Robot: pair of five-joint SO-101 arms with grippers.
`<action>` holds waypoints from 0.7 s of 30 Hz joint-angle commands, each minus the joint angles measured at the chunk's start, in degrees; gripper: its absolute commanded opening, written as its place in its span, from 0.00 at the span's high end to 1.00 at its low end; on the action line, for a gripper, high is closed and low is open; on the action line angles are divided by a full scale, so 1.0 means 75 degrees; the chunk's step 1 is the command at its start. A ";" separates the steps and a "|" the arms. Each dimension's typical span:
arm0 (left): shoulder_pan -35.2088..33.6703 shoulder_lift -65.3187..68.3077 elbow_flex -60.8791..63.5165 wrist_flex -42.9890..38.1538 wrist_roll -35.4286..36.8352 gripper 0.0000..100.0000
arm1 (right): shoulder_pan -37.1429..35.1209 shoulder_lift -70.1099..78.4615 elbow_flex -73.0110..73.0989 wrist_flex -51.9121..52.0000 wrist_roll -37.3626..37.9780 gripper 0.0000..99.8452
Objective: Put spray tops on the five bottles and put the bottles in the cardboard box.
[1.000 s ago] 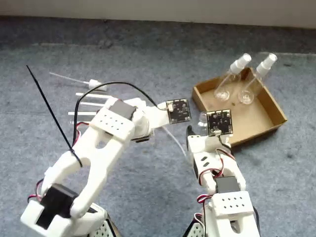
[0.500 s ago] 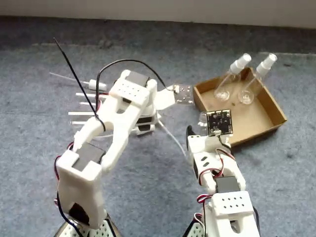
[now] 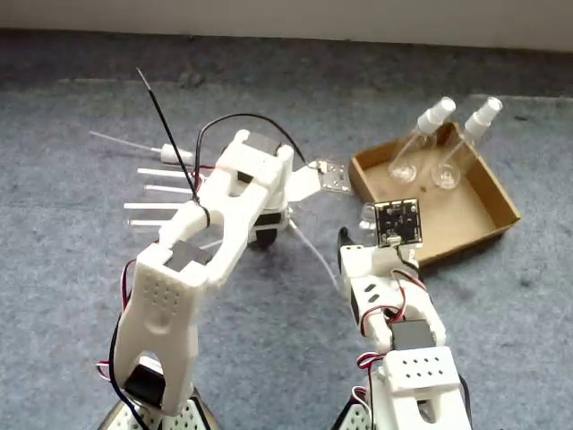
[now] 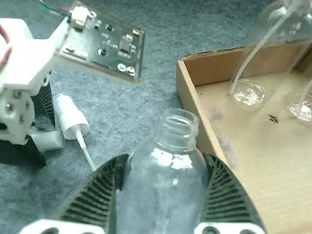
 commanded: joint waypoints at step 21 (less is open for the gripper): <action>-0.0018 -0.0944 -0.2034 0.2567 0.1629 0.99 | -0.0322 -0.0158 0.0170 -0.0229 0.0012 0.91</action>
